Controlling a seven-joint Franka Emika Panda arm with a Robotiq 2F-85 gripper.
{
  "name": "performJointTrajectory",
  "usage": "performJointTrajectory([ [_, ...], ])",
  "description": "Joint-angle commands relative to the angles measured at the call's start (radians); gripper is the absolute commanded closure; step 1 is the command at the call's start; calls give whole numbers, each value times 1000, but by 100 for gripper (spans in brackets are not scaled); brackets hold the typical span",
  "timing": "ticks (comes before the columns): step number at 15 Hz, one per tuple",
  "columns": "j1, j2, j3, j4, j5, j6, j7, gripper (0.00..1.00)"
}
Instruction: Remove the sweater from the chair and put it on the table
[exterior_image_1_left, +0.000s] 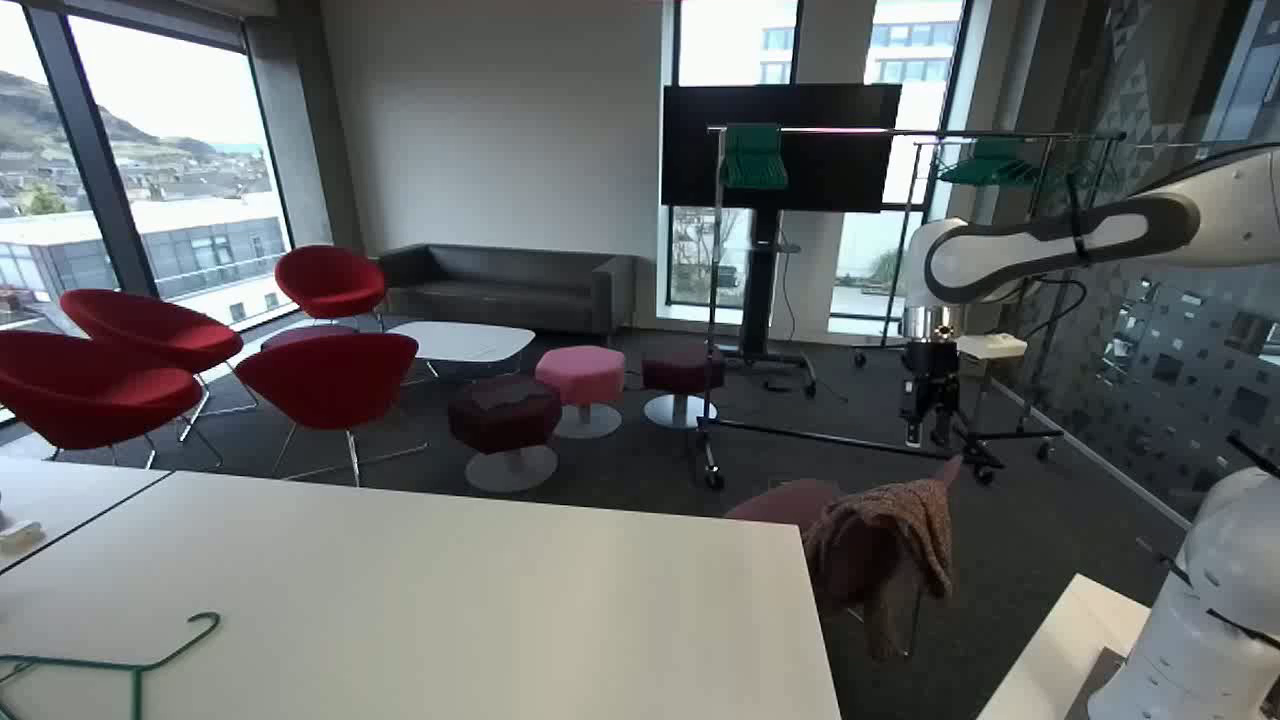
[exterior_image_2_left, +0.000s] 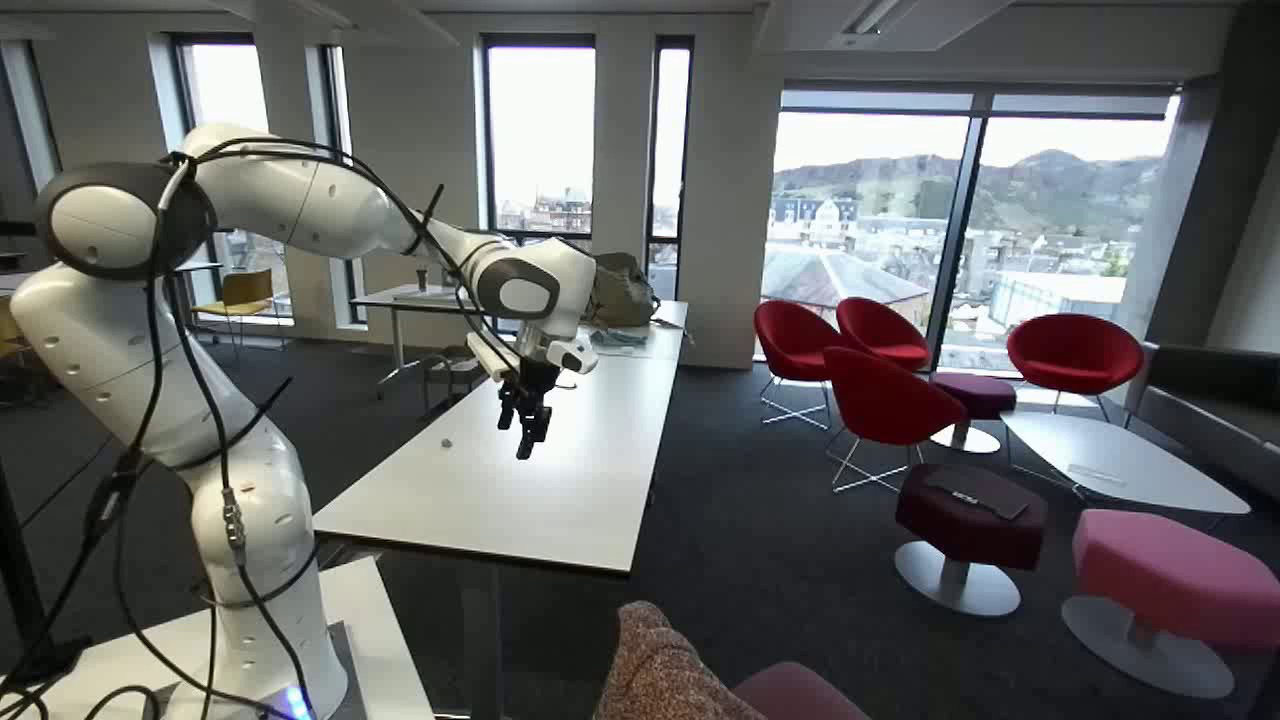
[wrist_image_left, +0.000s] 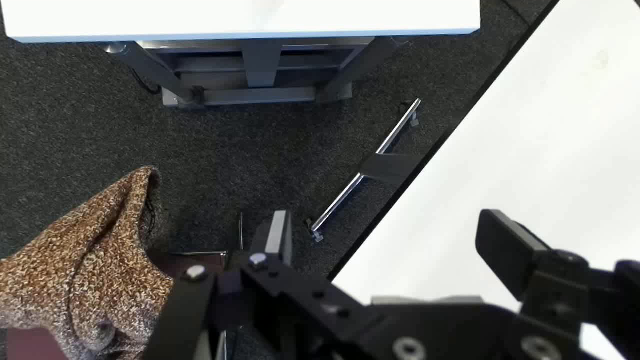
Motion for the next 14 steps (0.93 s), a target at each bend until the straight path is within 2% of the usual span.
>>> performJointTrajectory([
  [1, -13, 1, 12, 1, 4, -2, -4, 0],
  [9, -14, 10, 11, 6, -2, -1, -10, 0],
  [11, -30, 78, 2, 33, -34, 26, -14, 0],
  [14, -68, 187, 1, 55, -160, 159, -7, 0],
])
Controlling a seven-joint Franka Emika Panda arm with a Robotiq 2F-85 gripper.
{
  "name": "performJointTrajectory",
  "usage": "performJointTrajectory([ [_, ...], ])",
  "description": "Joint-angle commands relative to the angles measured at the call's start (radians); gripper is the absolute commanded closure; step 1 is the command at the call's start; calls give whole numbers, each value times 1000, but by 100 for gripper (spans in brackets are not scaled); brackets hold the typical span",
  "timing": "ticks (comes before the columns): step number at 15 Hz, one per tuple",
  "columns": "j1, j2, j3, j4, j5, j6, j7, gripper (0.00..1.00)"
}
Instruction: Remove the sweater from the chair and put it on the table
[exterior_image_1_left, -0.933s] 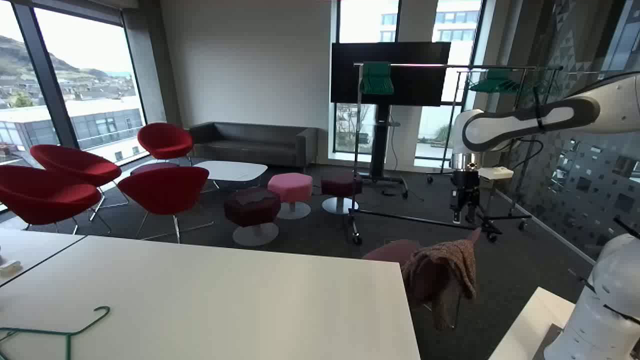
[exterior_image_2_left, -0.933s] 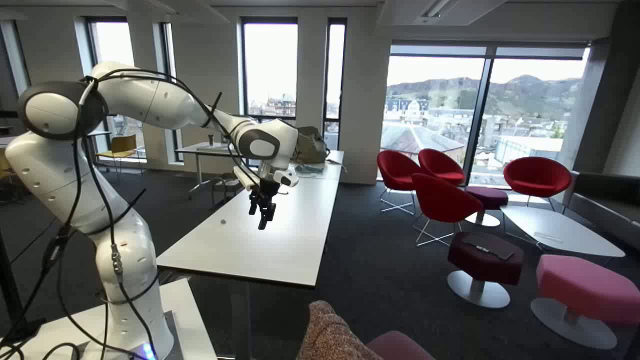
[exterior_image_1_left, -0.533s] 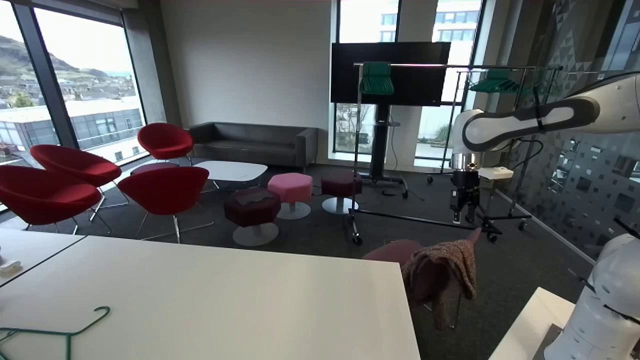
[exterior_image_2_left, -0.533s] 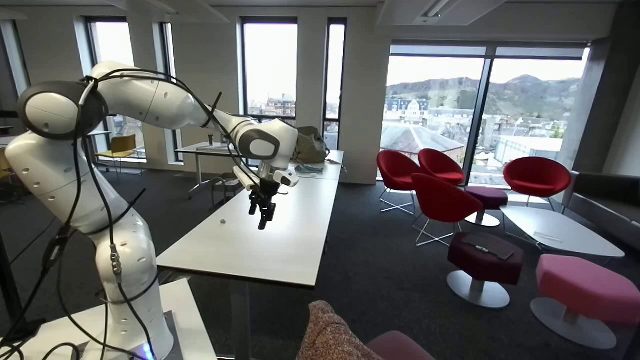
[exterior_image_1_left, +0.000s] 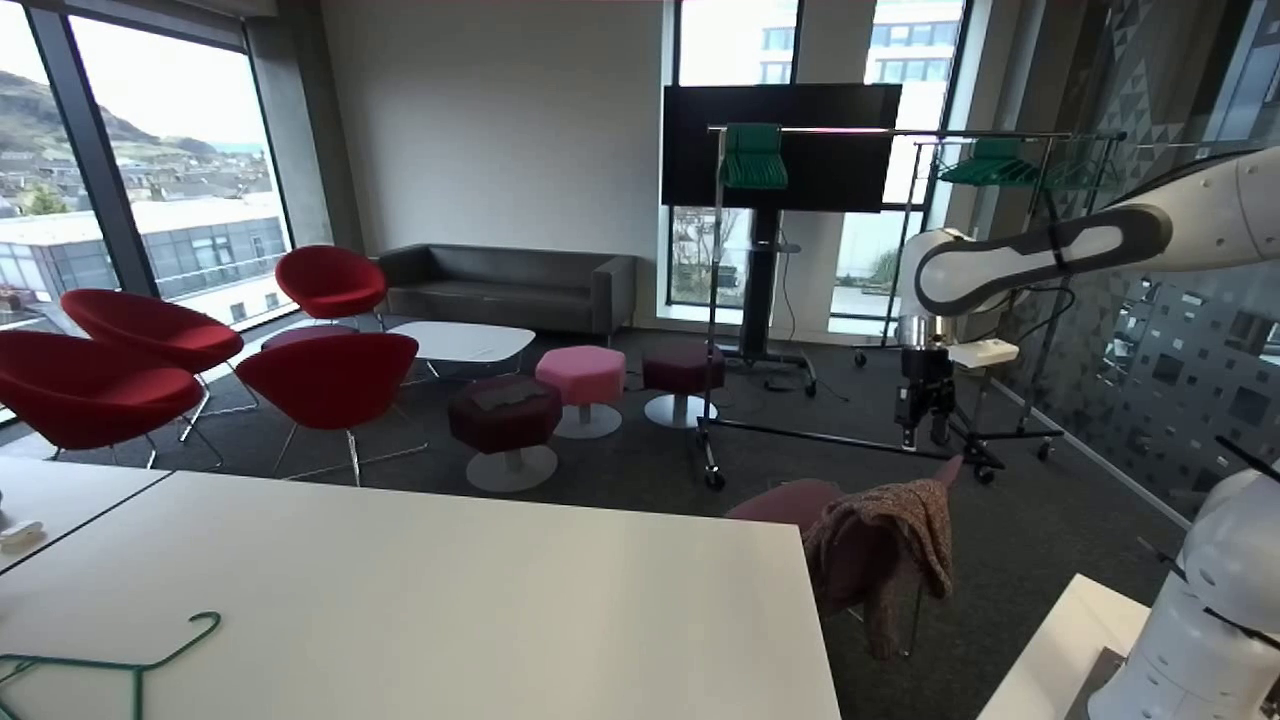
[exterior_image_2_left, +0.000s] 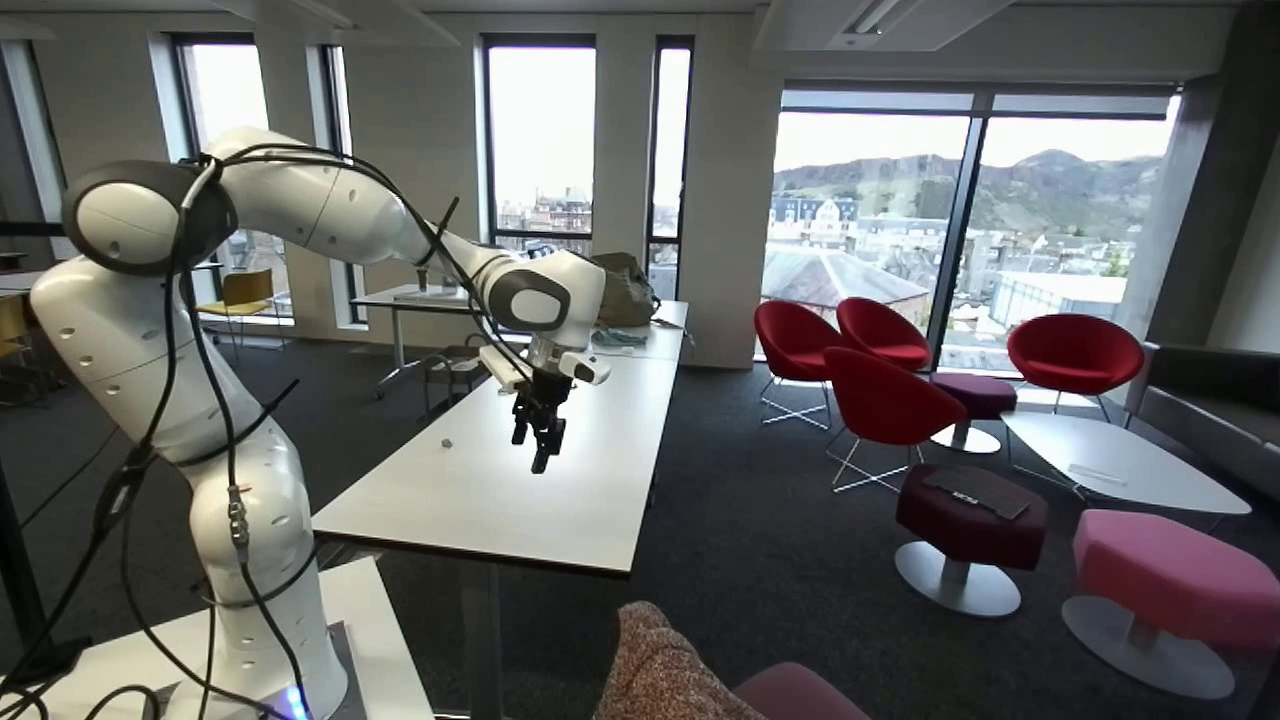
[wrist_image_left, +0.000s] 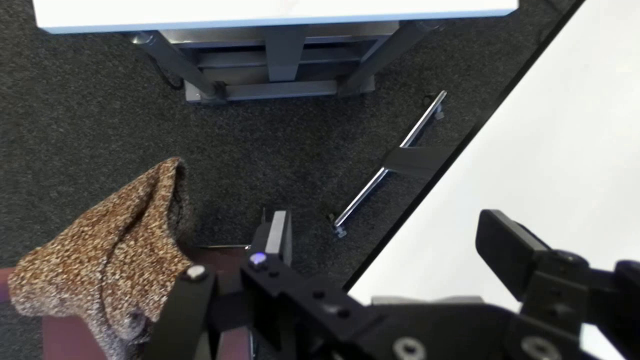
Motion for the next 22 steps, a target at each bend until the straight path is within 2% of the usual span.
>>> performJointTrajectory([
  [1, -53, 158, 4, 56, -145, 146, 14, 0],
  [3, -72, 225, 13, 59, -241, 284, 85, 0],
  [5, -74, 297, 18, 70, -307, 338, 153, 0],
  [6, -67, 329, 18, 87, -296, 288, 211, 0],
  [7, -62, 263, 6, 39, -266, 311, 140, 0],
  [10, -57, 331, 10, 63, -272, 311, 189, 0],
  [15, -56, 341, 11, 71, -291, 326, 186, 0],
  [18, -42, 374, 23, 48, -367, 364, 177, 0],
  [22, -8, 452, 41, 4, -603, 369, 245, 0],
])
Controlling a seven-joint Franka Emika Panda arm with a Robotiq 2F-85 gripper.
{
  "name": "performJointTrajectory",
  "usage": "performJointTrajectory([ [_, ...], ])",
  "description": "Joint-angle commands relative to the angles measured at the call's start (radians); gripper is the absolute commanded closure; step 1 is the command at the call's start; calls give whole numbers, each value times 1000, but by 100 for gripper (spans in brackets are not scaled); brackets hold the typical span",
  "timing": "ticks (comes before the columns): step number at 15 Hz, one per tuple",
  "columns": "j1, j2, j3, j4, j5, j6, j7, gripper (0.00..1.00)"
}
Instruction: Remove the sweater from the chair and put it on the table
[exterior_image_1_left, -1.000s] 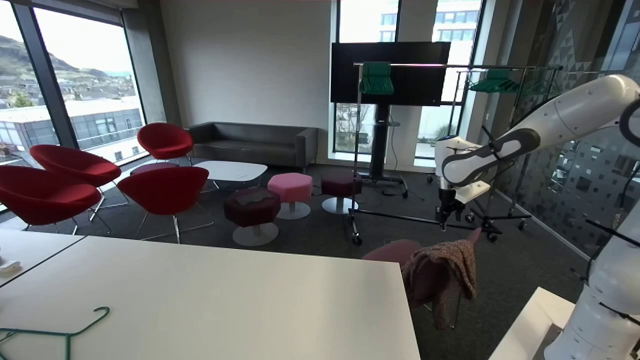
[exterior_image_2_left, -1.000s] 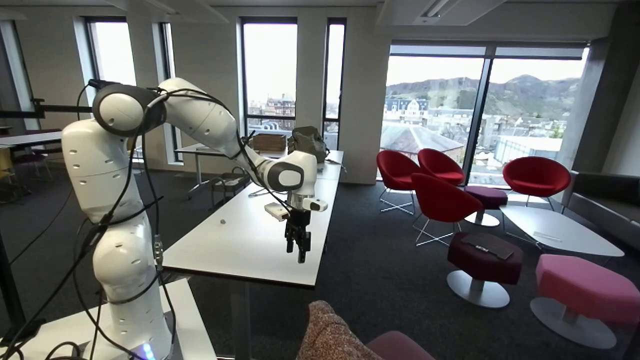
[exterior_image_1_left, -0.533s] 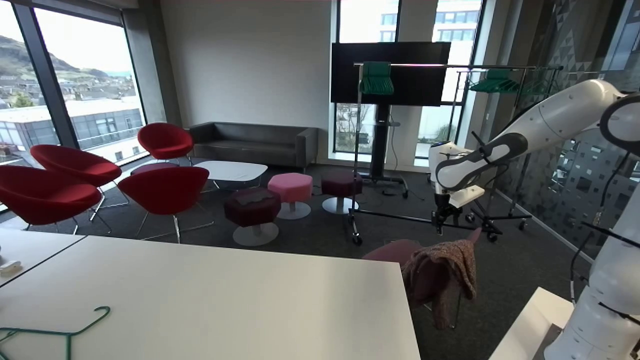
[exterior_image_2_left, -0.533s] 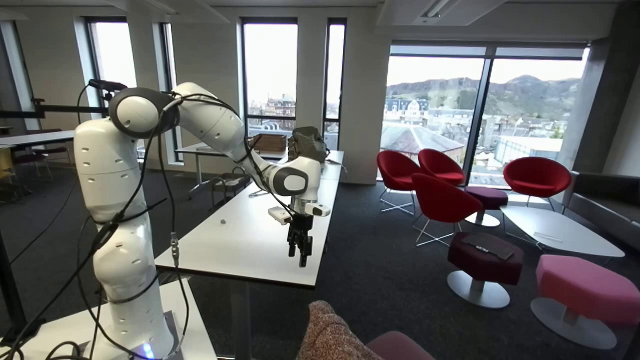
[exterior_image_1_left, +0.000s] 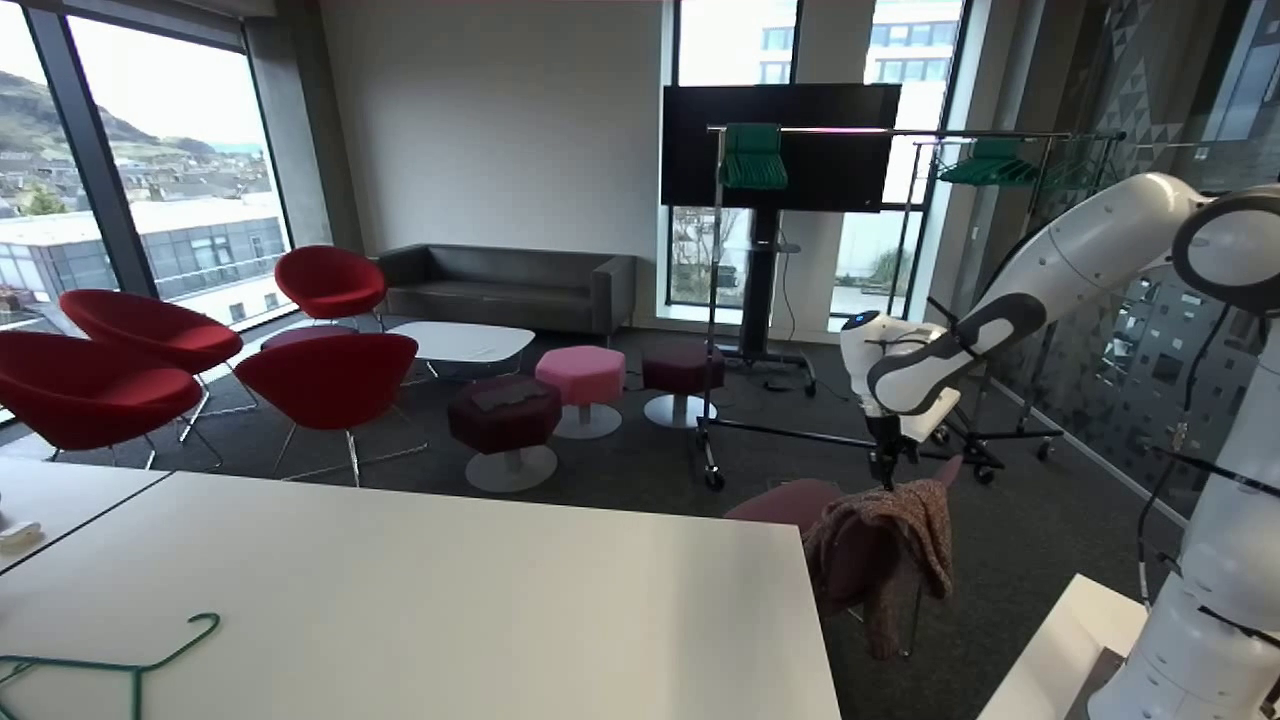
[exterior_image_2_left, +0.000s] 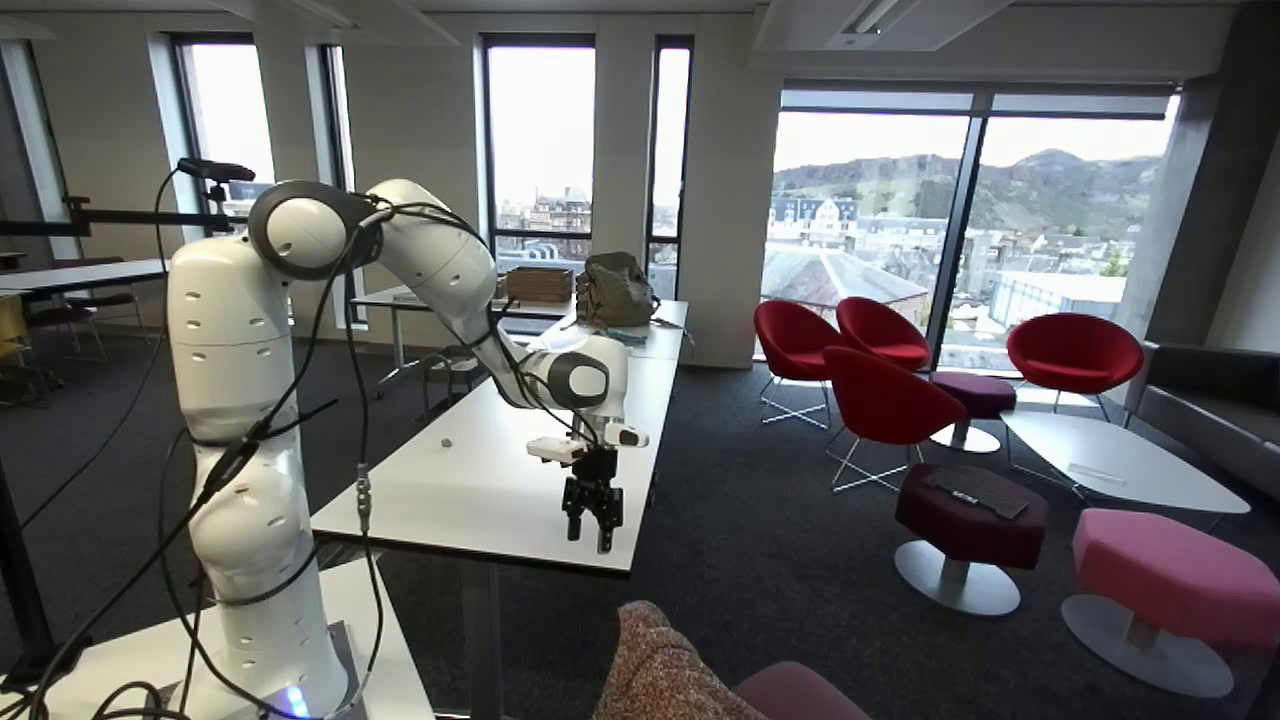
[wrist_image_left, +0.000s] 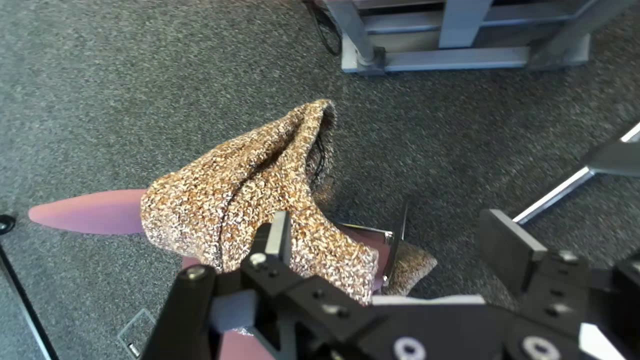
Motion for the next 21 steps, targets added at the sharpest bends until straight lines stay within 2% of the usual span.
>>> performJointTrajectory([
  [1, 32, 71, 10, -41, -204, 40, 74, 0],
  [3, 54, 109, 5, -49, -300, 58, 128, 0],
  [5, 62, 138, 1, -47, -348, 98, 170, 0],
  [6, 48, 140, 5, -51, -286, 130, 120, 0],
  [7, 61, 142, 5, -40, -289, 82, 135, 0],
  [19, 62, 155, 4, -38, -288, 89, 135, 0],
  [21, 74, 161, -6, -45, -385, 127, 196, 0],
])
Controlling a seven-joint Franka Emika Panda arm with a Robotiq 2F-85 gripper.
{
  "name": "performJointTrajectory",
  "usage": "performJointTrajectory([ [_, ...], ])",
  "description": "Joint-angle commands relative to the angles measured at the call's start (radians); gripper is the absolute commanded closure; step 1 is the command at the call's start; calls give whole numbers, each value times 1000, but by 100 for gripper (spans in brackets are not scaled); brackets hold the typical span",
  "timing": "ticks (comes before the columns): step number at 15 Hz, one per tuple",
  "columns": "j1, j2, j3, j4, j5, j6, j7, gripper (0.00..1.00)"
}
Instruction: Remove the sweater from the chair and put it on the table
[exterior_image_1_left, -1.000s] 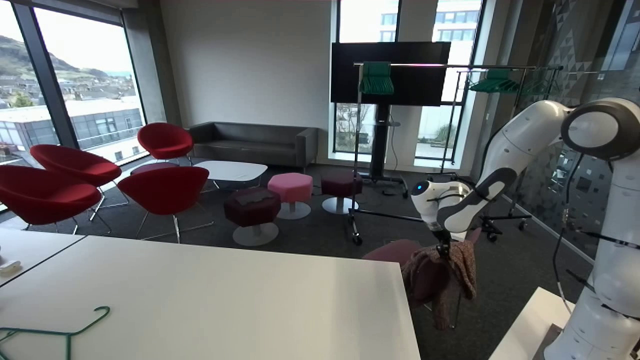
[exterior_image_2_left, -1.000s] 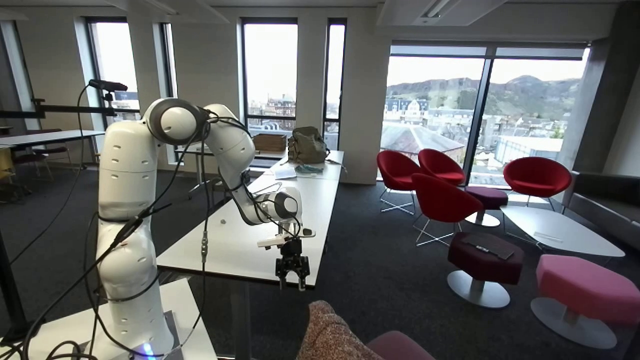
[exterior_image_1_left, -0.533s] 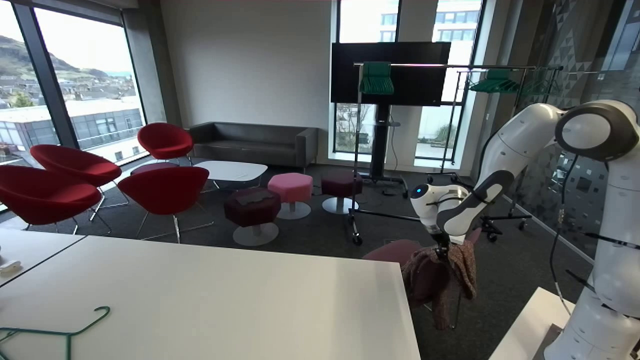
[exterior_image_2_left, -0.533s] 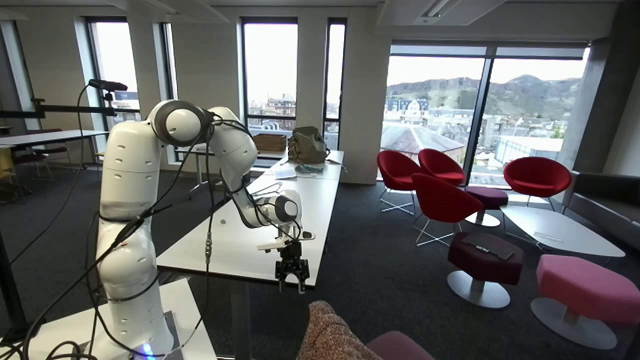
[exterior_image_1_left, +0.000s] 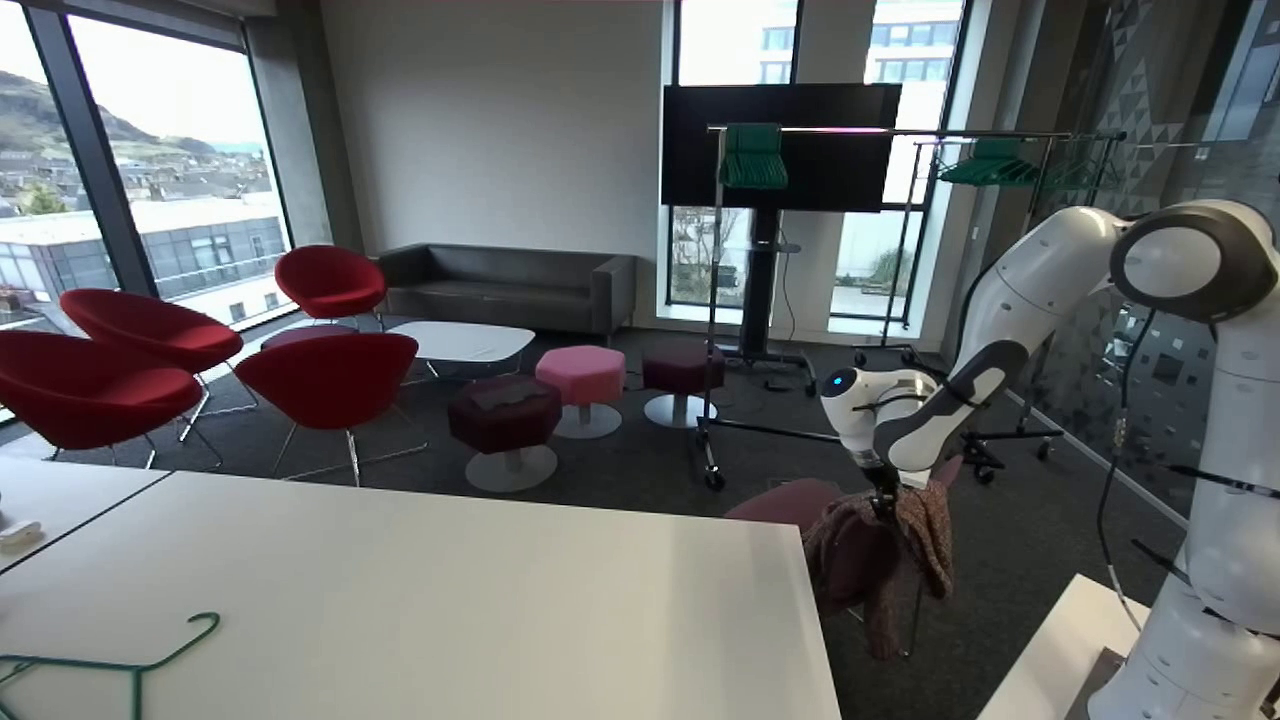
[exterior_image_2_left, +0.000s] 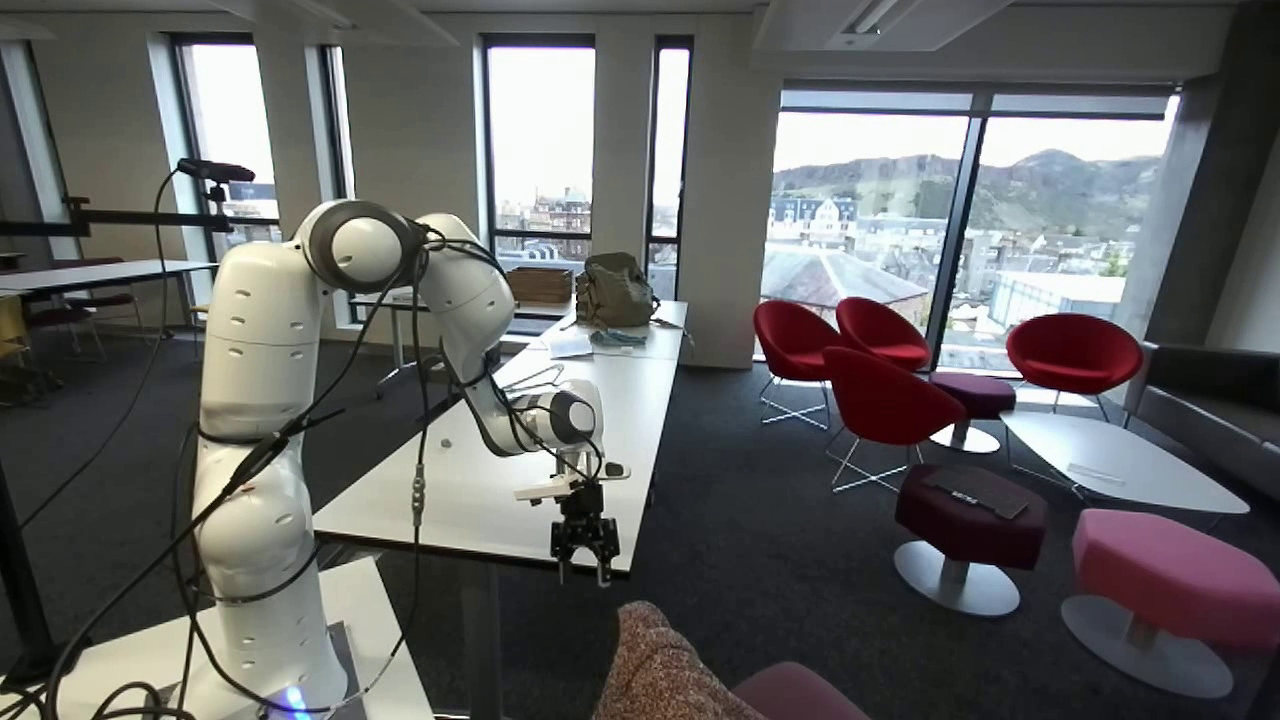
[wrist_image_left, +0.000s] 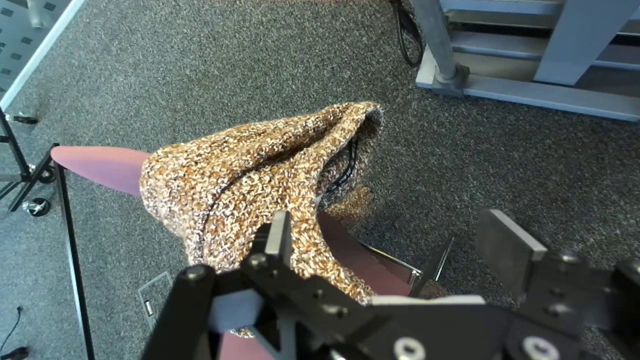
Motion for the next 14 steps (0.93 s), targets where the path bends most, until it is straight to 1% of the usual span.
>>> performJointTrajectory([
  [1, 13, 15, -18, -5, -117, 60, 66, 0],
  [4, 1, 44, -43, -5, -302, 209, 172, 0],
  [7, -14, 102, -83, 19, -447, 310, 294, 0],
  [11, -36, 177, -126, 45, -586, 329, 409, 0],
  [14, -70, 210, -134, 52, -637, 353, 465, 0],
])
